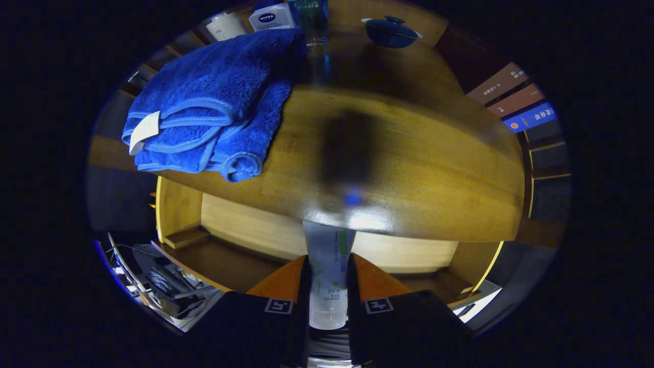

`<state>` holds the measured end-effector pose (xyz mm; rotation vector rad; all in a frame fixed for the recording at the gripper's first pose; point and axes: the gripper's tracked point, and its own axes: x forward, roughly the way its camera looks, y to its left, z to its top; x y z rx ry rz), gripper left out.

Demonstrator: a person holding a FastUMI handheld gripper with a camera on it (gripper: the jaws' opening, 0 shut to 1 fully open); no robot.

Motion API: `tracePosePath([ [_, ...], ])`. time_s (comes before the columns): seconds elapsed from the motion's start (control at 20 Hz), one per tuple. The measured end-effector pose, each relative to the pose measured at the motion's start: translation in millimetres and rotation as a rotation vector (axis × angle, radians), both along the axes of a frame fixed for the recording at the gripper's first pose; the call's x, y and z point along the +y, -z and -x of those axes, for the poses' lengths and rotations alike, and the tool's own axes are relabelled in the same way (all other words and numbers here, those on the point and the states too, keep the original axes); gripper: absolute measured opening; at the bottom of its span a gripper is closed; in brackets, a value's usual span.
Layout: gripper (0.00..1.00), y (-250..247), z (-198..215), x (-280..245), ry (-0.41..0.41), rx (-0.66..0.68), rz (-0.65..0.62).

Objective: Pull open the drawer, take out the items inside it, and place them on the countertop above the cabinet.

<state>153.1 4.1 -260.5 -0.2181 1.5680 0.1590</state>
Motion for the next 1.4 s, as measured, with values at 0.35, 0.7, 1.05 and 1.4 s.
tracePosePath([
  [0.35, 0.36, -31, 18, 3, -0.027, -0.023, -0.034],
  [0.7, 0.36, -72, -14, 9, 0.02, -0.179, -0.069],
  [1.05, 0.36, -57, -83, -3, 0.164, -0.247, -0.049],
  [1.4, 0.35, -39, -141, -7, 0.25, -0.321, -0.058],
])
